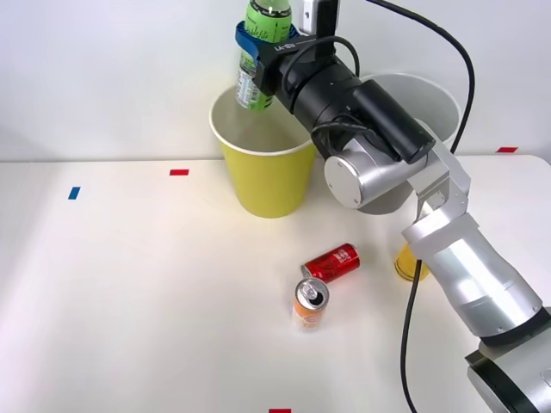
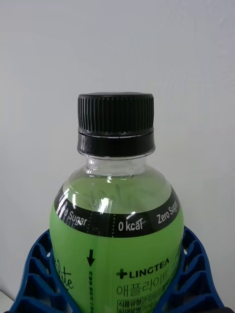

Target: Put cans in the gray bin, plastic bottles in the light green bin

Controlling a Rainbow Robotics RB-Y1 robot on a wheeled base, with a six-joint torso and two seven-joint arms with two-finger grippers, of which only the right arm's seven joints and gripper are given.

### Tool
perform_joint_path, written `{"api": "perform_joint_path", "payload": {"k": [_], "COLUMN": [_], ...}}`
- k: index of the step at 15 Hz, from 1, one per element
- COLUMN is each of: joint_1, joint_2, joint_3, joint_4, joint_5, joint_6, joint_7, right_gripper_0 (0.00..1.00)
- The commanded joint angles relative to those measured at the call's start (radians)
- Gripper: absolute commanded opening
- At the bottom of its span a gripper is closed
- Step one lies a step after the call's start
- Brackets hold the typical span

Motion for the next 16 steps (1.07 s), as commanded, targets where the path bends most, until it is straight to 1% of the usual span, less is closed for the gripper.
{"api": "perform_joint_path", "payload": {"k": [1, 2, 3, 4, 7, 11, 16], "joint_1": [0.0, 0.0, 0.0, 0.0, 0.0, 0.021, 0.184], "joint_2": [0.0, 0.0, 0.0, 0.0, 0.0, 0.003, -0.02], "joint_3": [0.0, 0.002, 0.002, 0.0, 0.005, 0.003, -0.001], "joint_4": [0.0, 0.001, 0.0, 0.0, 0.0, -0.02, -0.244], "joint_5": [0.0, 0.0, 0.0, 0.0, 0.0, 0.005, 0.008], "joint_6": [0.0, -0.002, -0.002, -0.002, -0.046, -0.055, -0.055], "joint_7": [-0.001, -0.001, 0.002, 0.003, 0.003, 0.009, 0.022], "right_gripper_0": [0.56, 0.77, 0.93, 1.0, 1.0, 1.0, 1.0]}}
